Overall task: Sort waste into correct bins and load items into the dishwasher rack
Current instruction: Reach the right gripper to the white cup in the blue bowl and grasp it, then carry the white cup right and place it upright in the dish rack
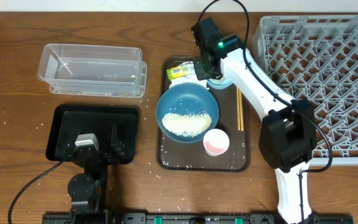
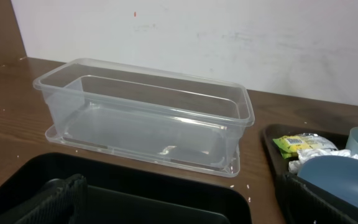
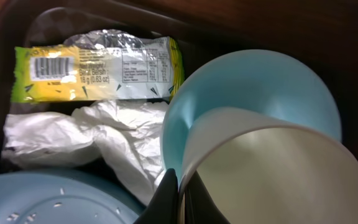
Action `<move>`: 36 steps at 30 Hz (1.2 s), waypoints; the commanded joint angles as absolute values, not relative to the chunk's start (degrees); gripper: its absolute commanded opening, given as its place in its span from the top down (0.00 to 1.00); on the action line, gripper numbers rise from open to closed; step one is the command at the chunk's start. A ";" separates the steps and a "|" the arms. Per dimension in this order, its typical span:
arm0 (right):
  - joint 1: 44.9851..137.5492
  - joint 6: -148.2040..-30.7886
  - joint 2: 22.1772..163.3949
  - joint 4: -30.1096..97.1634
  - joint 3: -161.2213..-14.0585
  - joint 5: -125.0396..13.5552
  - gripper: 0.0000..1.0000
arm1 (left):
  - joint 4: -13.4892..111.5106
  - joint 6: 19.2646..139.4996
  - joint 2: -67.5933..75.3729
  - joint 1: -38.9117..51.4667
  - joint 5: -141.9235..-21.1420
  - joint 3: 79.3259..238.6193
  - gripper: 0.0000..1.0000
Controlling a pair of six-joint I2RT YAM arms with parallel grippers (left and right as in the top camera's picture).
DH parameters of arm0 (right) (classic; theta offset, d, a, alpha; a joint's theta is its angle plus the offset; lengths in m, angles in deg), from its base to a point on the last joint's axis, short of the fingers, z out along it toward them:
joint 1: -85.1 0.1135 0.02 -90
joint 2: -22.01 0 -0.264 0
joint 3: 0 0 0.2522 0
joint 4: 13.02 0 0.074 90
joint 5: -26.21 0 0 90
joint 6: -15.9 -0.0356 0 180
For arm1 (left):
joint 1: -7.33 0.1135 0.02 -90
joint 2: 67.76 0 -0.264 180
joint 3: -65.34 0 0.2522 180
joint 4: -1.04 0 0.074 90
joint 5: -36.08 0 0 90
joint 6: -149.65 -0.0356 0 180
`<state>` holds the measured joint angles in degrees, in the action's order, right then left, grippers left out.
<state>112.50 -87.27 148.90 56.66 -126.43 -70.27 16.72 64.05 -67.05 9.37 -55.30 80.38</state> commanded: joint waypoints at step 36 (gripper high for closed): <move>43.54 -67.81 144.03 56.58 -126.64 9.73 0.99 | 18.84 63.31 -67.11 9.39 -54.80 79.33 0.02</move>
<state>45.60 -69.54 145.47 59.42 -130.56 -4.59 16.72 64.05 -67.05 9.37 -55.28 80.38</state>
